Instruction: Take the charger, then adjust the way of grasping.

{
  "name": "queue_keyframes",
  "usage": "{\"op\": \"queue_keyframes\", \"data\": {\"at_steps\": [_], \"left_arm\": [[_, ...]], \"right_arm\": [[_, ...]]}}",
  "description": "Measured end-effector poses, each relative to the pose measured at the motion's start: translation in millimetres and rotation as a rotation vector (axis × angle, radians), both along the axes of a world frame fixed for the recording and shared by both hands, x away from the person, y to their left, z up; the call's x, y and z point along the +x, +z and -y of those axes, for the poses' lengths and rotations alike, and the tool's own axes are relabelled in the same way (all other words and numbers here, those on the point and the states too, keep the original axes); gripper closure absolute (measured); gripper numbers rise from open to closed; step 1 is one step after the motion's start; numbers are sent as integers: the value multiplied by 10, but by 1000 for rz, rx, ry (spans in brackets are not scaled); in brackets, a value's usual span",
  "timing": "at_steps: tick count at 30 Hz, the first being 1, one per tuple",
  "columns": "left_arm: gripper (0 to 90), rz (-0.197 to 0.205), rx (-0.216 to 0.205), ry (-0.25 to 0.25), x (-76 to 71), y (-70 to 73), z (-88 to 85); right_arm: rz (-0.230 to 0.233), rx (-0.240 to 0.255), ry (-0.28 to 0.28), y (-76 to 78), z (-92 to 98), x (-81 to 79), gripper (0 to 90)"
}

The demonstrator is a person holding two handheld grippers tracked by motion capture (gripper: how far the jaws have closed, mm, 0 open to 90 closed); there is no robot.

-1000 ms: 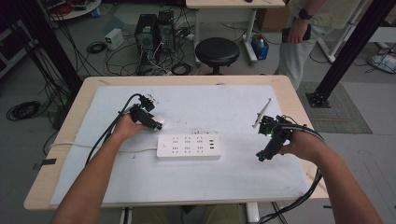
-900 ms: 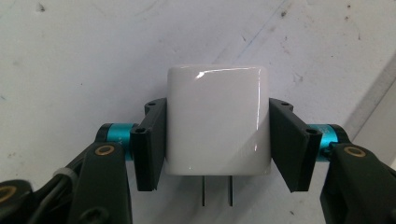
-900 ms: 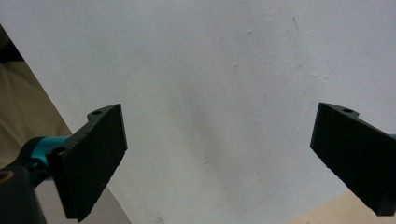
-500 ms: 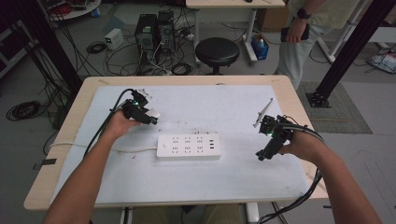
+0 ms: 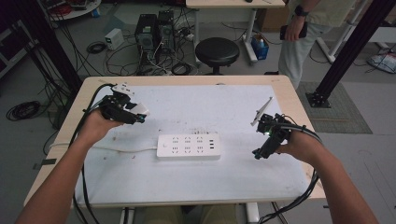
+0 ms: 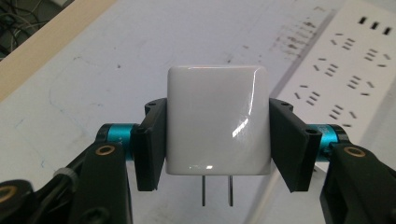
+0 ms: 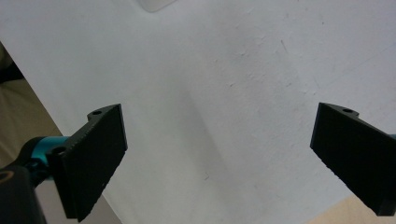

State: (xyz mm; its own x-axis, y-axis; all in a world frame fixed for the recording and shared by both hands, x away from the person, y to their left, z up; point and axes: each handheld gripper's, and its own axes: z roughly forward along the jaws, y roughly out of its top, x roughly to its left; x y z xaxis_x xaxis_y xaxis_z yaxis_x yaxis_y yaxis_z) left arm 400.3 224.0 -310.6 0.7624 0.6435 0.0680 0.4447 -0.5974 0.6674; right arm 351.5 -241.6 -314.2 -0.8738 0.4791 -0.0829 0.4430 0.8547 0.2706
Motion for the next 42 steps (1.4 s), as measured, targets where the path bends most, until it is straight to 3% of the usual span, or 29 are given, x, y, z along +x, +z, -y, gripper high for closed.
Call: {"op": "queue_keyframes", "data": {"at_steps": [7, 14, 20, 26, 29, 34, 42], "left_arm": [[425, 25, 14, -49, -167, 102, 22], [425, 48, 1, -88, -300, 206, 53], [425, 78, -9, -140, -419, 312, 130], [425, 96, -31, -203, -542, 366, 257], [425, 108, -32, -265, -639, 355, 400], [425, 121, -41, -323, -733, 323, 576], [425, 127, -53, -383, -777, 253, 783]], "right_arm": [[13, 11, -22, 32, -13, -16, 32], [28, 37, -60, 61, -8, -15, 32], [15, 139, -154, 132, 5, -16, 32], [-35, 306, -251, 191, 11, 11, 32], [-82, 388, -310, 198, 12, 17, 32], [-163, 527, -347, 165, -16, 13, 33], [-269, 656, -373, 124, -104, -24, 35]]}}
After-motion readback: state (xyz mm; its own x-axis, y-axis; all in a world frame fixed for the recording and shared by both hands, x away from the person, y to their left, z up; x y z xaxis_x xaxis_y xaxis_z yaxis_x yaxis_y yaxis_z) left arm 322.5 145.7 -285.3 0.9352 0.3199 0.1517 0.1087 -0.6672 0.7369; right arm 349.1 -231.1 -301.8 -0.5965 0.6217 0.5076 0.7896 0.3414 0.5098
